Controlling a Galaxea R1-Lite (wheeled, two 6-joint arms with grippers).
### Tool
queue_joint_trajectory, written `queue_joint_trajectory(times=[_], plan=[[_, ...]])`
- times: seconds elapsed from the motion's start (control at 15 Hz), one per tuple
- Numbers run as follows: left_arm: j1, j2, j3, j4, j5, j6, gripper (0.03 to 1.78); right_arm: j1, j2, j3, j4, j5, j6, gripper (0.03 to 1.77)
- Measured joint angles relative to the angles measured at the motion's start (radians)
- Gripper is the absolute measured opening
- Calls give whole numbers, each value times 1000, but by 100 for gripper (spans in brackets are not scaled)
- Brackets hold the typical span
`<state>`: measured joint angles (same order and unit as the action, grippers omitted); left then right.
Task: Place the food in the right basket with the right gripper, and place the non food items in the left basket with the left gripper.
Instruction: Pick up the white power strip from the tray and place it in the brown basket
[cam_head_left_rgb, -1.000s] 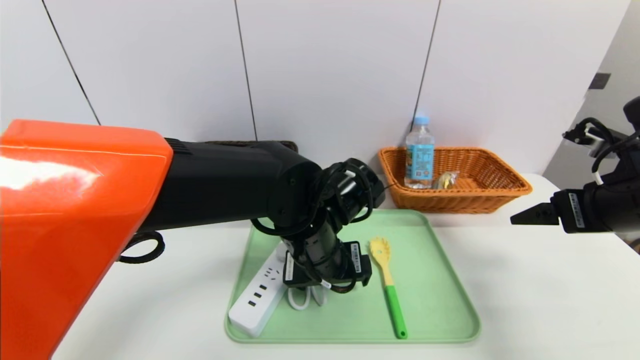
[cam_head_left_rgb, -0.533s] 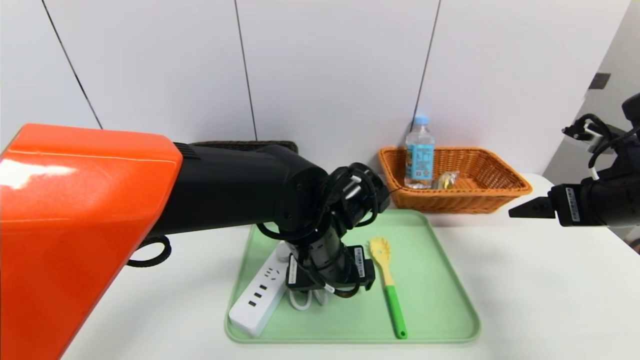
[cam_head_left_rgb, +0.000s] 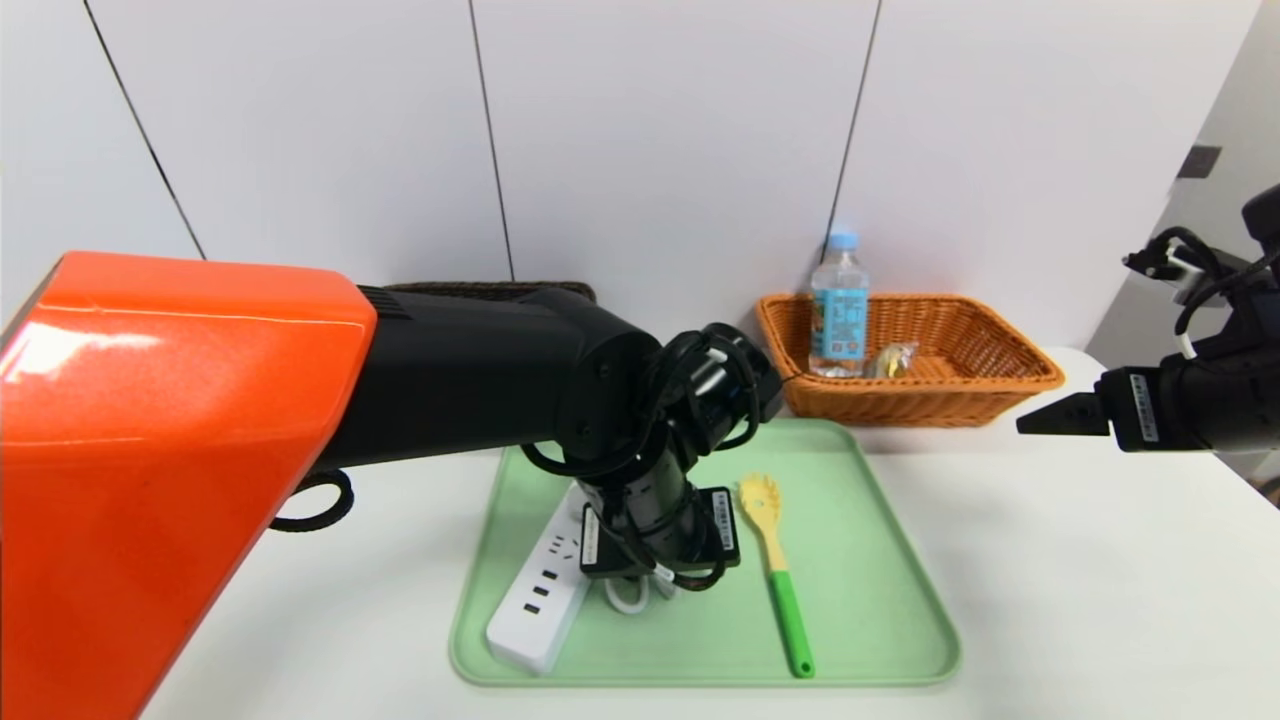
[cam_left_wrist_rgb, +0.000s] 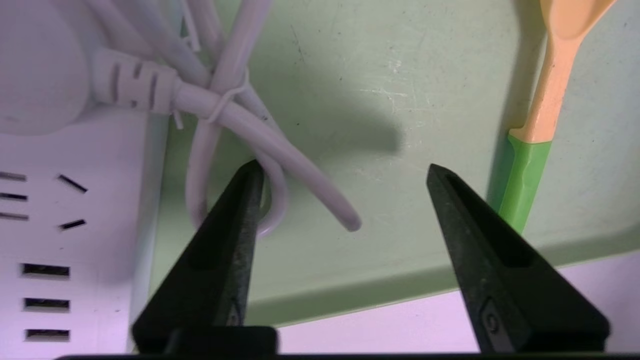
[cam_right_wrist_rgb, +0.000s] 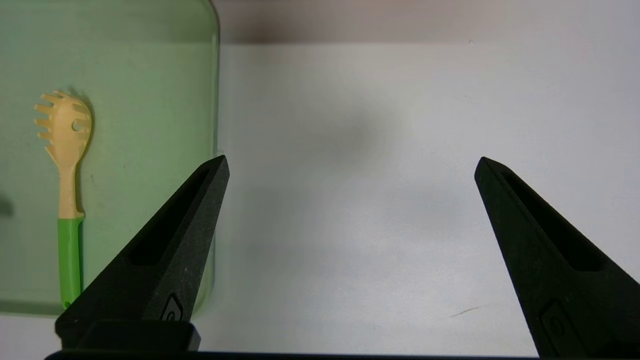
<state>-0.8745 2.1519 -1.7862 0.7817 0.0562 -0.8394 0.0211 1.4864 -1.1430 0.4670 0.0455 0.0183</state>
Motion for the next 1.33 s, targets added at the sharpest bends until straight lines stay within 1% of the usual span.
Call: queue_joint_trajectory(times=[0.2,0.27,0.33,0.8,1.07,1.13,1.33], plan=[[1,0,6,1,0,-4,78,0,-2,-3,-2,2,0,170],[3,-1,10,7,0,-6,56,0,-6,-5,-2,3,0,170],[5,-1,11,21,0,-6,6,2,-11,-7,-3,6,0,170],[7,-7,12,31,0,-10,8,11,-27,-8,-1,8,0,170],[8,-59,7,36,-7,-2,8,11,-27,-4,0,8,0,170],[8,-83,4,34,-14,1,8,11,-27,-3,0,7,0,170],[5,-164,-15,32,-65,6,8,11,-26,-1,0,5,-1,170]])
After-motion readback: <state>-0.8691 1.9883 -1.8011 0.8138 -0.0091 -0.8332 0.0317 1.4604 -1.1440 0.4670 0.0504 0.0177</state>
